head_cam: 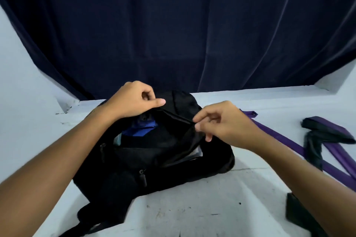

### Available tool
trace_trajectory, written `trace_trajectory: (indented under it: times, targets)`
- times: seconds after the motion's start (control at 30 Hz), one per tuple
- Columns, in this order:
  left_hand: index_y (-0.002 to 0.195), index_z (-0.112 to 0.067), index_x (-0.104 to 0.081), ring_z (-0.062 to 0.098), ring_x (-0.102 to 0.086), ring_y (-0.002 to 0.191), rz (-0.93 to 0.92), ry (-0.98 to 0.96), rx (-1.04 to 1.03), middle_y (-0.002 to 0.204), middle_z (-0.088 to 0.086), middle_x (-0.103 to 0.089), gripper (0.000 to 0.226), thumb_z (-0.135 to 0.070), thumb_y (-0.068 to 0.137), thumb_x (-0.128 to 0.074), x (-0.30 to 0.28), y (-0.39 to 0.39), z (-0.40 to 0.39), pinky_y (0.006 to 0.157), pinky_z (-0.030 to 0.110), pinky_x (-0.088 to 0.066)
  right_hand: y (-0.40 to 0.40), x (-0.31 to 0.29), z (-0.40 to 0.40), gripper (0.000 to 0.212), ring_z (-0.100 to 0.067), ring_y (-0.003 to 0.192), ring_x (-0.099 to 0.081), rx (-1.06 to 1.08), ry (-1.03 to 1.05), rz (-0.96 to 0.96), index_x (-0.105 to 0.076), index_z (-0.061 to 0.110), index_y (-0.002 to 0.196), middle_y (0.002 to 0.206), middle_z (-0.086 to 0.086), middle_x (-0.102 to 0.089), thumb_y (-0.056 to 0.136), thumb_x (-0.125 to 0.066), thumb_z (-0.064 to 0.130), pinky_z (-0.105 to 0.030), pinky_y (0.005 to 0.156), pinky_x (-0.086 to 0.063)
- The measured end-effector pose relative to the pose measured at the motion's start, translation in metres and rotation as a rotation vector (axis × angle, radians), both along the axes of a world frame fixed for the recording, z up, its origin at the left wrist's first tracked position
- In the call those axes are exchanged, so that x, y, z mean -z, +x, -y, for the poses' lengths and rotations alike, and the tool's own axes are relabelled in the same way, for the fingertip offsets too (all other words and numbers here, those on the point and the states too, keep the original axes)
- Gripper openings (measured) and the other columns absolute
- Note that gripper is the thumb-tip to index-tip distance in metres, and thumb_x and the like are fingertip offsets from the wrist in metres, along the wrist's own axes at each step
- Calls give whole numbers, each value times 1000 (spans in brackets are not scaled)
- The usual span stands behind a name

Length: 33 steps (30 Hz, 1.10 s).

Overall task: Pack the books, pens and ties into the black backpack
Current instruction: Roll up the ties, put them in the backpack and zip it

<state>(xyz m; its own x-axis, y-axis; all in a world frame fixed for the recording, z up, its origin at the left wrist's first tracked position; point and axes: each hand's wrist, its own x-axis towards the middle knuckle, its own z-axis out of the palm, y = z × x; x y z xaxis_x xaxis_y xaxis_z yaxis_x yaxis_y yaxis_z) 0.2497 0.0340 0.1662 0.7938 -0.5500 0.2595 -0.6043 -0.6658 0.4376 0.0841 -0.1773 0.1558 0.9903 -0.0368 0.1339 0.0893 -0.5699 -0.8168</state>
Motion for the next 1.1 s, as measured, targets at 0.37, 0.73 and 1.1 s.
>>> trace_trajectory:
  times: [0.37,0.73,1.1]
  targets:
    - [84,-22,-71,12,-58,83,-105,264,369,82,-8,-65,24,-46,82,-72,31,-64,228,77,32,-51,-13,74,220,28,-21,63,-66,384,-87,-75,-67,15,79,76,-8,-70,85,-53,-8,-17,59,-49]
    - [62,-20,-50,20,-50,100,54,488,83,74,-8,-58,36,-43,86,-66,155,-64,356,83,40,-26,-11,157,320,19,-13,64,-66,189,28,-121,-70,9,88,70,4,-68,86,-57,-5,-10,54,-43]
    - [73,-15,-66,10,-53,62,-543,-405,-48,68,-1,-64,16,-18,86,-74,97,-90,368,61,19,-41,-13,152,321,11,-18,78,-63,37,518,-154,-71,2,86,78,-8,-69,86,-62,-5,-32,72,-54]
